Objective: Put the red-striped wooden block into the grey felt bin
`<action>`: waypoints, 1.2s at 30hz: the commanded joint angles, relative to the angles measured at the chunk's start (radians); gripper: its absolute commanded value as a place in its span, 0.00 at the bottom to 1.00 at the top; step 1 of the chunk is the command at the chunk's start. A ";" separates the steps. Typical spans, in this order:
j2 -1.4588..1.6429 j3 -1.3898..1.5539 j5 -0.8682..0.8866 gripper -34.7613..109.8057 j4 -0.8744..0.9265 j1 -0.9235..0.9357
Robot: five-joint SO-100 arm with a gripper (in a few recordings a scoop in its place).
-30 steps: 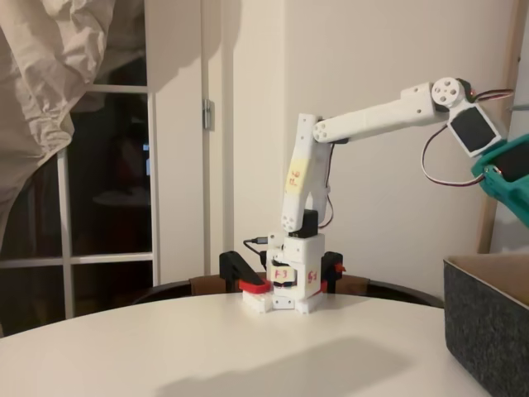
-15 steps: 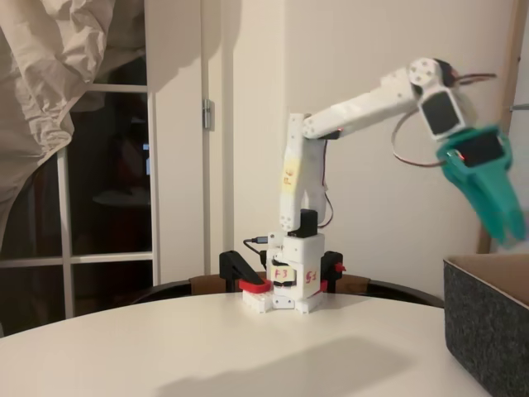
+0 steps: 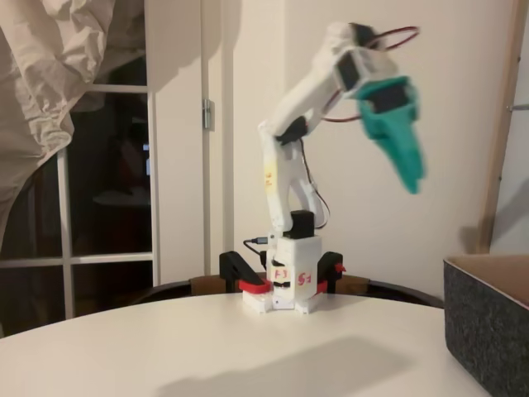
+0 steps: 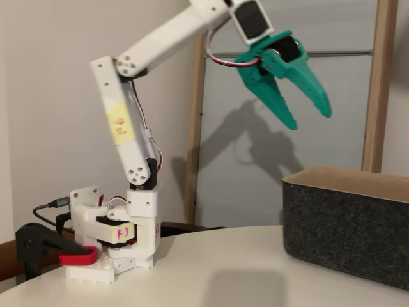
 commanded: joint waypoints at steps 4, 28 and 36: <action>0.215 0.095 0.311 0.38 0.018 0.371; 0.336 0.658 0.630 0.35 -0.150 1.361; 0.423 1.078 0.655 0.34 -0.732 1.365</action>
